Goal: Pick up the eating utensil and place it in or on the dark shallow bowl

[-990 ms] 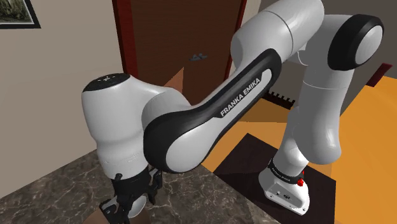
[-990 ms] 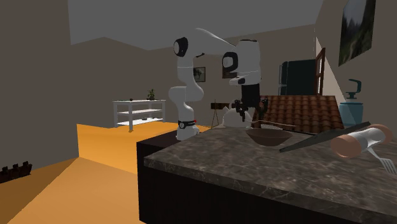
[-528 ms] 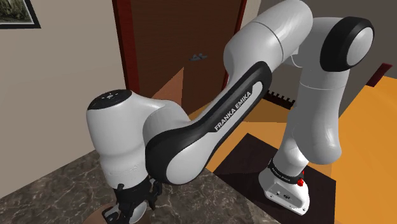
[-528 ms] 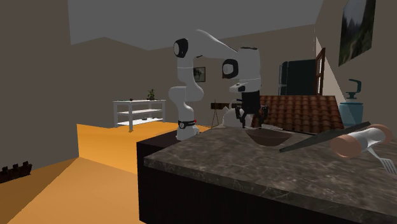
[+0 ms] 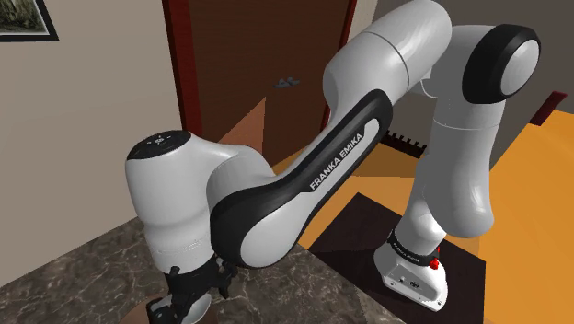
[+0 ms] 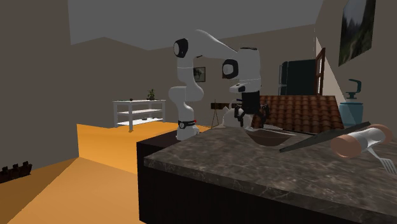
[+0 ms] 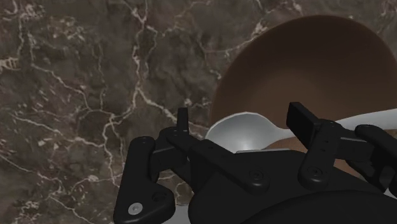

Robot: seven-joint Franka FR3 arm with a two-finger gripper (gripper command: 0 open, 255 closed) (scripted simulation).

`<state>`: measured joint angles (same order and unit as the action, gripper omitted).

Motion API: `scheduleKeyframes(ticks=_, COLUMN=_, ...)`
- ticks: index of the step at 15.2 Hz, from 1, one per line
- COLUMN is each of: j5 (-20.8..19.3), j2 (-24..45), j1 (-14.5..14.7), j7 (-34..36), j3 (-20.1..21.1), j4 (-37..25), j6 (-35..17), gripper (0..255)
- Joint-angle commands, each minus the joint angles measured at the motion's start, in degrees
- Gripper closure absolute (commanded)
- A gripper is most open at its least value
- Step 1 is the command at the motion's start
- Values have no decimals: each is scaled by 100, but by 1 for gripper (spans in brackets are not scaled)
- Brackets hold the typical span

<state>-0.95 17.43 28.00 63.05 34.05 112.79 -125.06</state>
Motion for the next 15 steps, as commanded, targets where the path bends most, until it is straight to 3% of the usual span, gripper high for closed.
scheduleKeyframes(ticks=1, j5=0, j2=0, j1=0, j7=0, j3=0, j4=0, j6=0, gripper=0)
scheduleKeyframes(ticks=3, j5=0, j2=0, j1=0, j7=0, j3=0, j4=0, j6=0, gripper=0)
scheduleKeyframes(ticks=7, j5=200, j2=-335, j1=-127, j7=-136, j3=59, j4=-366, j6=663, gripper=0)
scheduleKeyframes(ticks=15, j5=199, j2=-335, j1=-126, j7=-136, j3=59, j4=-366, j6=662, gripper=0)
